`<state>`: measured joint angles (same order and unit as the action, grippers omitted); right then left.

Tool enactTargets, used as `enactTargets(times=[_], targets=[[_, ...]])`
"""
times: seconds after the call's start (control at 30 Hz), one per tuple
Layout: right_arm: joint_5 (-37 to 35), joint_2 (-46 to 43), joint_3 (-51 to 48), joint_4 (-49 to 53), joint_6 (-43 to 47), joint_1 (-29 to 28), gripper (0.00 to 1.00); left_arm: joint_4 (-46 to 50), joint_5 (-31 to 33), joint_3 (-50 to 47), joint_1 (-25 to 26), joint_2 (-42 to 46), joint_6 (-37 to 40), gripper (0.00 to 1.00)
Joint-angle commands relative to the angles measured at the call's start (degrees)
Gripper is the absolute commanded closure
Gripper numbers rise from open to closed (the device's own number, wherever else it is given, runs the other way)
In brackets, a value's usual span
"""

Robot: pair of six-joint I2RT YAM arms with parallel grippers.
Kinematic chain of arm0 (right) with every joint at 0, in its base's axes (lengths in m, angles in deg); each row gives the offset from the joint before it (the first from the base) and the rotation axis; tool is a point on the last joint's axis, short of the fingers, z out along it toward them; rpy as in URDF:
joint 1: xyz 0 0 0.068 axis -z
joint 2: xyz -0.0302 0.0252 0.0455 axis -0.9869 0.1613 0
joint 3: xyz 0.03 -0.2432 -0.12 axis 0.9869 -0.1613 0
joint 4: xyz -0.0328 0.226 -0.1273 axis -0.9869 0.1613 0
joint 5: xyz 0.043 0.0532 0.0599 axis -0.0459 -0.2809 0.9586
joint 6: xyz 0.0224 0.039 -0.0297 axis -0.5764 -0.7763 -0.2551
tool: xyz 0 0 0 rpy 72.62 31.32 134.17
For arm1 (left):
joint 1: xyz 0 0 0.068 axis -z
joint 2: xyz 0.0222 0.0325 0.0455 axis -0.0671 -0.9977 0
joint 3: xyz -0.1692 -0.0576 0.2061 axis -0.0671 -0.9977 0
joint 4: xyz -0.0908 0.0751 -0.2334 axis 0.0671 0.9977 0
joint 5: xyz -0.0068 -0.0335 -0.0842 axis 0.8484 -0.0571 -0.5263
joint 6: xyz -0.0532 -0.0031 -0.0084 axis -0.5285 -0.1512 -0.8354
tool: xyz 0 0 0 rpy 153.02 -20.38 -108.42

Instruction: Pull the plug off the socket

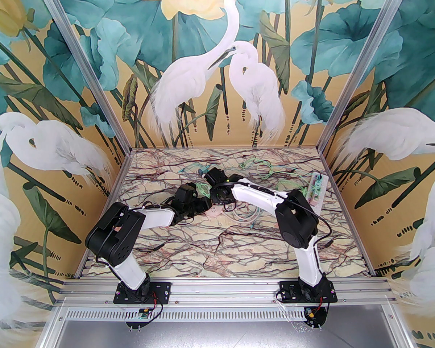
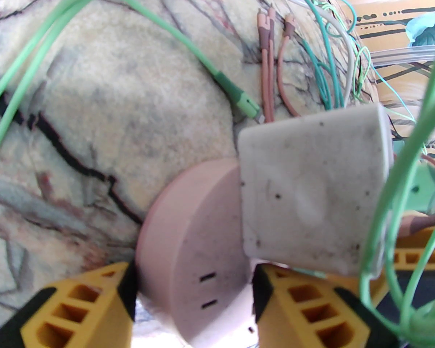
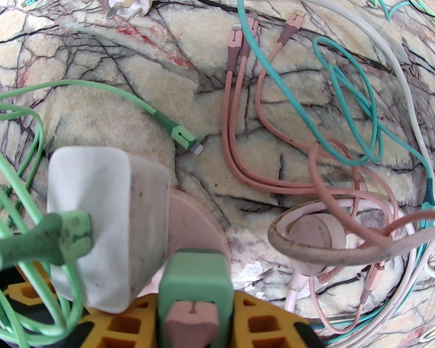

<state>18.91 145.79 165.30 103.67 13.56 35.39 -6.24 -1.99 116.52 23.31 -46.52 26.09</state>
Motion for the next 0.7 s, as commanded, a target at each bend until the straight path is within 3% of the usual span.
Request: enactTargets(times=[0.0,0.13,0.4,0.67], targets=[[4.1,1.9,3.9,-2.8,0.9,-2.4,0.72,9.4,-1.0,1.0,3.8,-2.4,0.6,0.58],[3.9,3.3,6.3,-0.9,1.2,-3.0,0.72,13.2,2.1,2.8,4.6,-4.6,0.6,0.63],[0.9,6.9,12.4,3.6,3.1,-6.1,0.72,17.0,4.9,4.9,5.7,-7.7,1.1,0.64],[-1.4,5.6,12.4,4.7,4.2,-6.3,0.72,18.2,5.1,5.5,6.0,-9.1,1.0,0.64]])
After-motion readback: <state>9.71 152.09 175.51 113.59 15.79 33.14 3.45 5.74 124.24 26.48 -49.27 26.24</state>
